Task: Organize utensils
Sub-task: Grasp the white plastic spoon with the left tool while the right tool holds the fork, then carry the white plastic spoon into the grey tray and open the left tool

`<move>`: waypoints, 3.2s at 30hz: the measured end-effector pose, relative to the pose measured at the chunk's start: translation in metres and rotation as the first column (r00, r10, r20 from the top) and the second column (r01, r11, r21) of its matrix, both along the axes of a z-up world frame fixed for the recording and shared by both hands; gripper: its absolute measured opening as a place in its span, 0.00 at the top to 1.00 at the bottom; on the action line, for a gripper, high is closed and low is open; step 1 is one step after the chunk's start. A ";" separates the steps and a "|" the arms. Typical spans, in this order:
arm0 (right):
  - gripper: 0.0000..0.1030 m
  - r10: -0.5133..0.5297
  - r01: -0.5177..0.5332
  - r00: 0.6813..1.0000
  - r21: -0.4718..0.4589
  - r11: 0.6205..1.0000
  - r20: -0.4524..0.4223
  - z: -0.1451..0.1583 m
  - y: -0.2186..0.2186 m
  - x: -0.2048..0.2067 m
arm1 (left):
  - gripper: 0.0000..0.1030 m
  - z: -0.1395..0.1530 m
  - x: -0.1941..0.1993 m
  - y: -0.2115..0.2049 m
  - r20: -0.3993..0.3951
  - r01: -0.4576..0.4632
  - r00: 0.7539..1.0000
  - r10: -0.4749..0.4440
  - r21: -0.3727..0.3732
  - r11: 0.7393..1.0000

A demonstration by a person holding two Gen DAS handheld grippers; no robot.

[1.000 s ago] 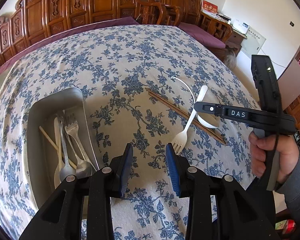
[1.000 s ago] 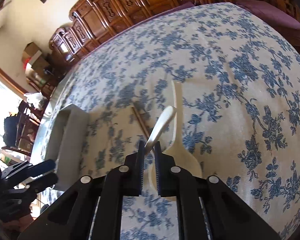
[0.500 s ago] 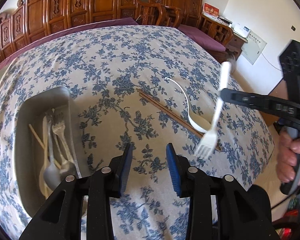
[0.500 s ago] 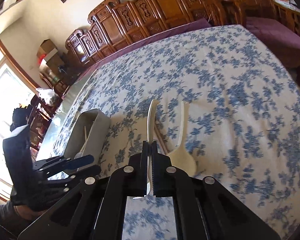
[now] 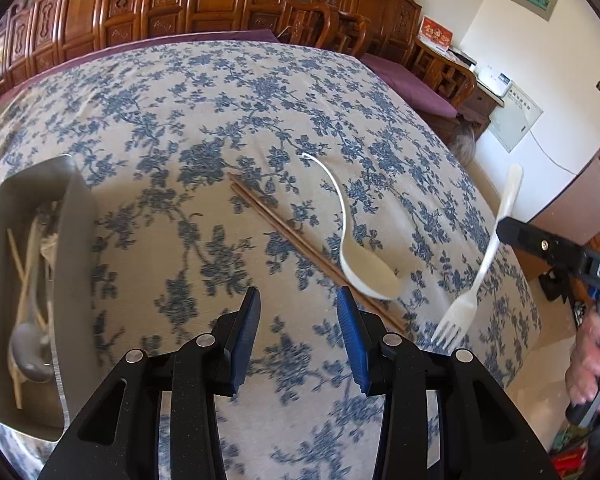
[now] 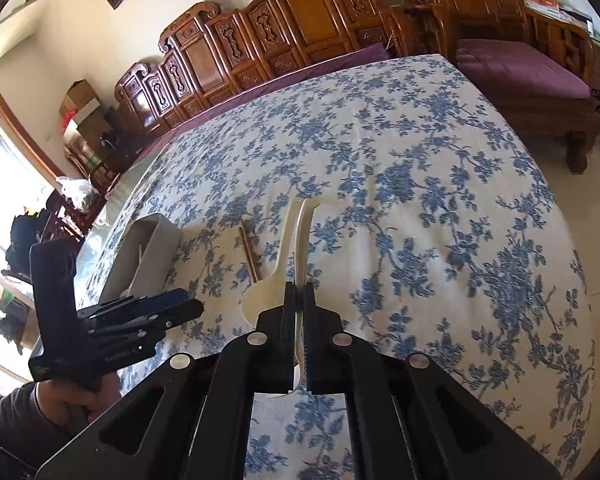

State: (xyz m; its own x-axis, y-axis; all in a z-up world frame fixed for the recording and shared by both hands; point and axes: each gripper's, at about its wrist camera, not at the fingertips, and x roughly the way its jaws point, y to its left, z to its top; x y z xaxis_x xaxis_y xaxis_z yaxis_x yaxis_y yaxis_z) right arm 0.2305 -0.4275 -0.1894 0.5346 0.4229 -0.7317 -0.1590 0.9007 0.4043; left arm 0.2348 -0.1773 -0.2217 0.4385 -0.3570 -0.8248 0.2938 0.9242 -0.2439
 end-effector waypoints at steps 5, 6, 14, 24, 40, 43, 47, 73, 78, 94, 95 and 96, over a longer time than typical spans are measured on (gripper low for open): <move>0.96 0.000 0.000 1.000 0.001 1.000 -0.008 -0.008 -0.006 -0.004 | 0.64 -0.004 0.007 -0.013 -0.013 -0.013 1.000 0.012 -0.020 1.000; 0.96 -0.002 0.002 1.000 0.000 1.000 -0.009 -0.009 -0.007 -0.004 | 0.64 -0.005 0.008 -0.015 -0.021 -0.016 1.000 0.015 -0.029 0.999; 0.96 -0.021 0.021 1.000 0.011 1.000 -0.015 -0.016 -0.013 -0.008 | 0.64 -0.016 0.025 -0.036 -0.085 -0.015 0.996 0.009 -0.068 0.998; 0.96 -0.003 0.003 1.000 0.000 1.000 -0.017 -0.015 -0.001 -0.009 | 0.96 -0.035 0.031 -0.035 -0.164 -0.030 0.986 0.017 -0.075 0.997; 0.96 0.013 -0.012 1.000 -0.021 1.000 0.023 0.008 0.042 -0.012 | 0.99 0.017 0.000 0.021 -0.045 -0.039 0.998 0.036 -0.056 0.998; 0.96 0.020 -0.020 0.999 -0.022 1.000 0.038 0.015 0.055 -0.012 | 0.99 0.031 -0.004 0.044 -0.016 -0.053 0.999 0.052 -0.055 0.997; 0.96 0.036 -0.035 0.998 -0.024 0.999 0.053 0.025 0.073 -0.011 | 0.99 0.047 -0.010 0.075 0.019 -0.079 0.997 0.080 -0.049 0.996; 0.96 0.209 -0.208 0.974 -0.022 0.978 0.084 0.046 0.199 0.002 | 0.99 0.041 -0.023 0.215 0.069 -0.265 0.963 0.260 0.066 0.962; 0.96 0.228 -0.228 0.970 -0.016 0.974 0.082 0.046 0.211 0.007 | 0.99 0.029 -0.016 0.221 0.054 -0.273 0.962 0.269 0.099 0.957; 0.96 0.286 -0.286 0.954 -0.017 0.958 0.095 0.053 0.244 0.021 | 0.98 0.020 -0.009 0.220 0.008 -0.256 0.966 0.257 0.108 0.961; 0.96 0.290 -0.289 0.952 -0.016 0.957 0.096 0.054 0.247 0.022 | 0.98 0.022 -0.010 0.220 0.012 -0.255 0.967 0.255 0.107 0.961; 0.96 0.291 -0.291 0.952 -0.015 0.957 0.097 0.055 0.249 0.022 | 0.98 0.025 -0.011 0.220 0.017 -0.253 0.967 0.253 0.106 0.962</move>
State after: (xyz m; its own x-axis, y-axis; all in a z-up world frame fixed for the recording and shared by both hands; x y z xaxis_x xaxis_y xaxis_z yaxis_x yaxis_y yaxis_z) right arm 0.2529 -0.1788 -0.1348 0.4567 0.5705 -0.6826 -0.4529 0.8095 0.3735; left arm 0.2237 0.0430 -0.1969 0.5063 -0.1440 -0.8503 0.0477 0.9891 -0.1391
